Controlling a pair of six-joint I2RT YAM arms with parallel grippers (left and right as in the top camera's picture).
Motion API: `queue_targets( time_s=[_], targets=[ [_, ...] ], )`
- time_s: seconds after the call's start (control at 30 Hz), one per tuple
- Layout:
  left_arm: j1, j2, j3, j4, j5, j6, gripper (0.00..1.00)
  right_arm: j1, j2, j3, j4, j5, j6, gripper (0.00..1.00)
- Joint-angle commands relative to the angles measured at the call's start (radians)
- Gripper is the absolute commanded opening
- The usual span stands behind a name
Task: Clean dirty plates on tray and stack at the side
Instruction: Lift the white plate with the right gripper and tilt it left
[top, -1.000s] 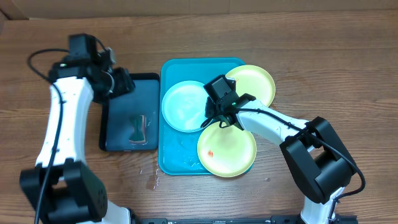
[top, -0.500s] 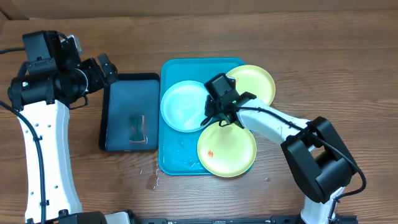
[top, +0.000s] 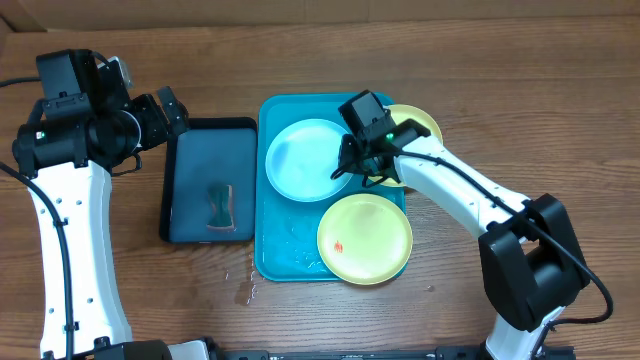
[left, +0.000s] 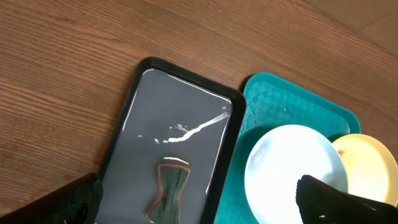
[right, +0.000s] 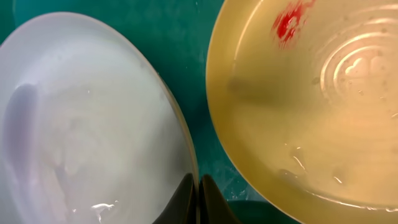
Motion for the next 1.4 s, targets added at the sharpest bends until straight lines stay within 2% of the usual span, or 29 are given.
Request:
queue_targets(
  time_s=[0.0,0.1,0.37,0.67,1.03,1.37],
  targets=[
    [-0.002,0.007,0.011,-0.001,-0.006,-0.013,1.00,-0.004,-0.044,0.101,-0.031,-0.009,-0.021,0.04],
    [-0.001,0.007,0.011,-0.001,-0.006,-0.013,1.00,0.010,-0.044,0.153,-0.043,-0.009,-0.021,0.04],
    [-0.001,0.007,0.011,-0.001,-0.006,-0.013,1.00,0.114,-0.038,0.164,0.088,0.008,-0.017,0.04],
    [-0.002,0.007,0.011,-0.001,-0.006,-0.013,1.00,0.261,-0.006,0.161,0.237,0.239,-0.022,0.04],
    [-0.001,0.007,0.011,-0.001,-0.006,-0.013,1.00,0.367,0.100,0.163,0.425,0.401,-0.327,0.04],
    [-0.001,0.007,0.011,-0.001,-0.006,-0.013,1.00,0.379,0.103,0.163,0.650,0.472,-0.618,0.04]
  ],
)
